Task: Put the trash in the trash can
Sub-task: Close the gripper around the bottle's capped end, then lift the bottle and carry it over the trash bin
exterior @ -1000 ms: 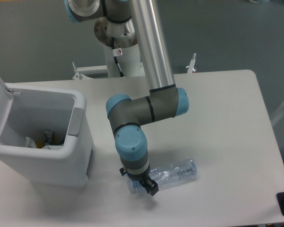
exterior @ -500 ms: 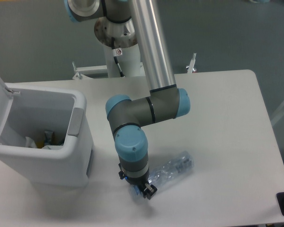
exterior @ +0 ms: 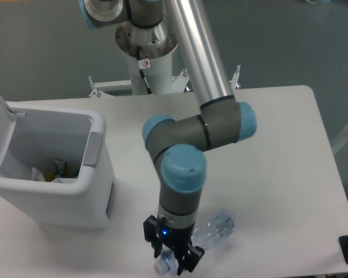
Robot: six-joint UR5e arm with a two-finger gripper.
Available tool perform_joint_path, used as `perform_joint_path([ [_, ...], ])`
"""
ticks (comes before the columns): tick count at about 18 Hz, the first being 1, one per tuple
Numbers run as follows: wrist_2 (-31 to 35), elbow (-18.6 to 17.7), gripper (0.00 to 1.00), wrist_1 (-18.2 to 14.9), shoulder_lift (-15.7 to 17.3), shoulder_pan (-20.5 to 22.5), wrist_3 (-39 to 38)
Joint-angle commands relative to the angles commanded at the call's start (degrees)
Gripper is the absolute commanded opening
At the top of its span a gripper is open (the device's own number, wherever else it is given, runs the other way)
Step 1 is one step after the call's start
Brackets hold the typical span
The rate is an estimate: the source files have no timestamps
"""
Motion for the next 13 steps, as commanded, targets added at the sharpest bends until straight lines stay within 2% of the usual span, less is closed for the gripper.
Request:
perform_joint_path([
  [3, -9.48, 3.08, 0.47, 0.0, 1.31, 1.32, -9.05],
  [7, -24.08, 3.88, 0.47, 0.0, 5.88, 4.13, -19.96],
  [10, -28.84, 3.7, 0.47, -0.09, 9.48, 5.45, -24.28],
  [13, -30.53, 3.0, 0.48, -0.09, 12.56, 5.36, -29.97],
])
